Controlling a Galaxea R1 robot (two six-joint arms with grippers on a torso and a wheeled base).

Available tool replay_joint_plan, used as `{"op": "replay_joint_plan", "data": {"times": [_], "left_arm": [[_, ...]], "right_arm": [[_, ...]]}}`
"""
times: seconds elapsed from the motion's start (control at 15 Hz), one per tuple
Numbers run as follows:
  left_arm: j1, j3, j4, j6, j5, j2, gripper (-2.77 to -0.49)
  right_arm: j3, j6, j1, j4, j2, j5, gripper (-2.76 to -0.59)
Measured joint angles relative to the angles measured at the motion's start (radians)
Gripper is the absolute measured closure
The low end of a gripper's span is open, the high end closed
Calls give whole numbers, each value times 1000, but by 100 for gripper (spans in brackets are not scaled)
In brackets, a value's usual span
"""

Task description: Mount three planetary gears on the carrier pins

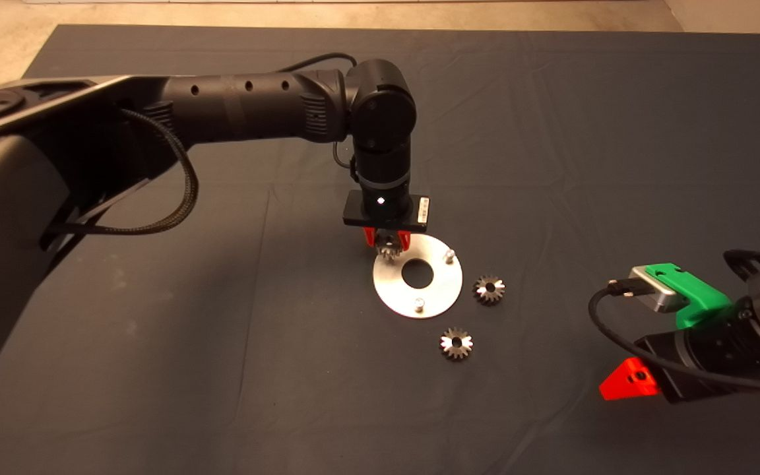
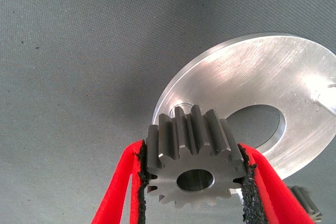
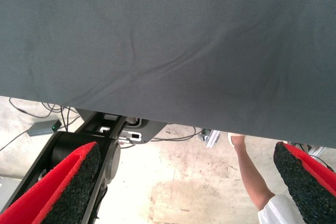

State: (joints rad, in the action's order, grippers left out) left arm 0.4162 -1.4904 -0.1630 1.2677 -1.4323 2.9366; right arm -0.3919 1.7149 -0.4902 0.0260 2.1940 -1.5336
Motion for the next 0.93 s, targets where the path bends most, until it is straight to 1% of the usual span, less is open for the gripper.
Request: {"op": "replay_joint_plan", "data": {"times": [0.33,0.47,0.6,0.93], "left_arm": [[-2,0,-1,-2,0,0,-88],[-12,0,-3,-2,2,0,-88],[-29,0,-10,-2,1,0,-88],[-30,0,-9,-2,1,0,-88]], "right_arm": [[0,0,0,0,0,0,-246],[0,0,0,0,0,0,-246],[0,0,0,0,0,0,-246],[0,0,0,0,0,0,-246]]}}
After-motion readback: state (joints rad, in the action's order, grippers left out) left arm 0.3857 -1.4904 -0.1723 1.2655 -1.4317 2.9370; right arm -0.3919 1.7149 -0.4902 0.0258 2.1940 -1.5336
